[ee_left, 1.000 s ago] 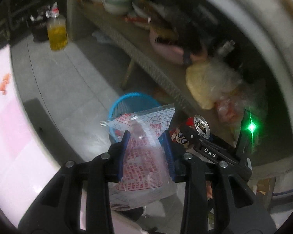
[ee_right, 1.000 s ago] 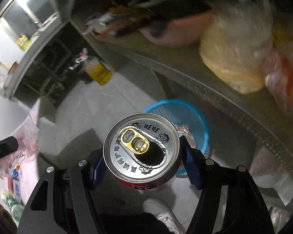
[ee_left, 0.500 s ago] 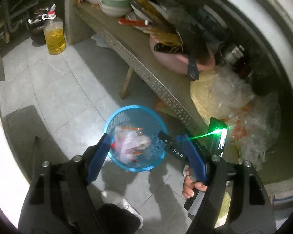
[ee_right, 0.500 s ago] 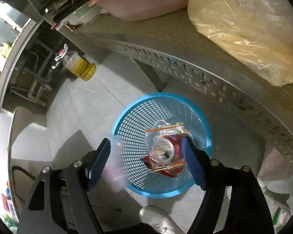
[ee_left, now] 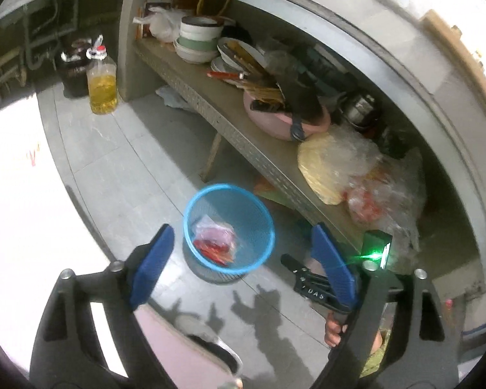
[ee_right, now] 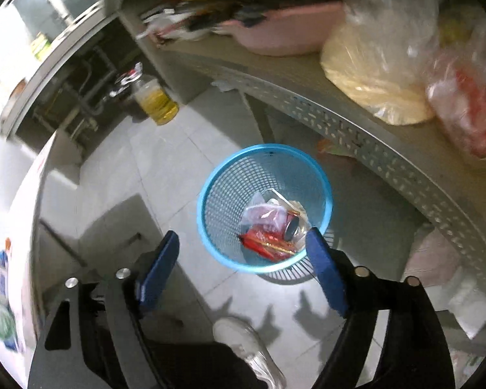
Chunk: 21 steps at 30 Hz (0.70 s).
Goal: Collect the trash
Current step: 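Move both grippers back over the table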
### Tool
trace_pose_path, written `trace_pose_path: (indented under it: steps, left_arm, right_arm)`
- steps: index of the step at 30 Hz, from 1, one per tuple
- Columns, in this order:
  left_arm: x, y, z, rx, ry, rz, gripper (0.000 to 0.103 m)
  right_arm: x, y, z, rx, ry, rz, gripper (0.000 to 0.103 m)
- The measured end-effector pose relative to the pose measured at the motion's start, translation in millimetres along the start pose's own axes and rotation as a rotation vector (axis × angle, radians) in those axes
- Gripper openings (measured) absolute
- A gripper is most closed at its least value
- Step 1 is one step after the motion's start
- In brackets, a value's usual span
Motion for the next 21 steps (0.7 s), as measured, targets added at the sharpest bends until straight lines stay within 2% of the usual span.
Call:
trace_pose_path:
  steps: [5,8,13,15,18,21]
  left_arm:
    - [11.7,-32.6,-31.4,-0.007,-0.042,-0.047,0.085]
    - [16.6,-45.4,-59.8,-0.071,-0.012,-0.040,0.088]
    - [20.2,-61.3,-104.7,-0.170,0.059,0.008,0.093]
    - [26.0,-68.3,-120.5,-0.199,0.098,0.009,0.095]
    - [38.3,-76.6,-136.6,-0.214,0.140,-0.022,0.095]
    - [57.4,-87.9,-151.9,-0.218,0.186,-0.076,0.095]
  right_arm:
    - [43.0,-7.1,-43.0,-0.068,-0.019,-0.114,0.091]
    - [62.8,-4.7,-68.0,-0.134,-0.068,-0.165,0.096]
    - [97.4,7.1,-100.2,-0.273,-0.206,-0.252,0.096]
    - [109.9,7.2,-112.3,-0.321,-0.234,-0.295,0.096]
    - [131.3,6.6,-124.4,-0.364,-0.259,-0.369,0.096]
    - [151.6,5.0,-135.8,-0.376,-0.231,-0.433,0.096]
Point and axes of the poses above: each gripper's, at about its wrist camera, not at the fingertips, and z roughly the way its jaws point, x to its left, y to its top, the point moved 4 cm from there along z, roughly the way its jaws point, and after that the axes turned 5 degrees about -y, right-handed, at the moved point
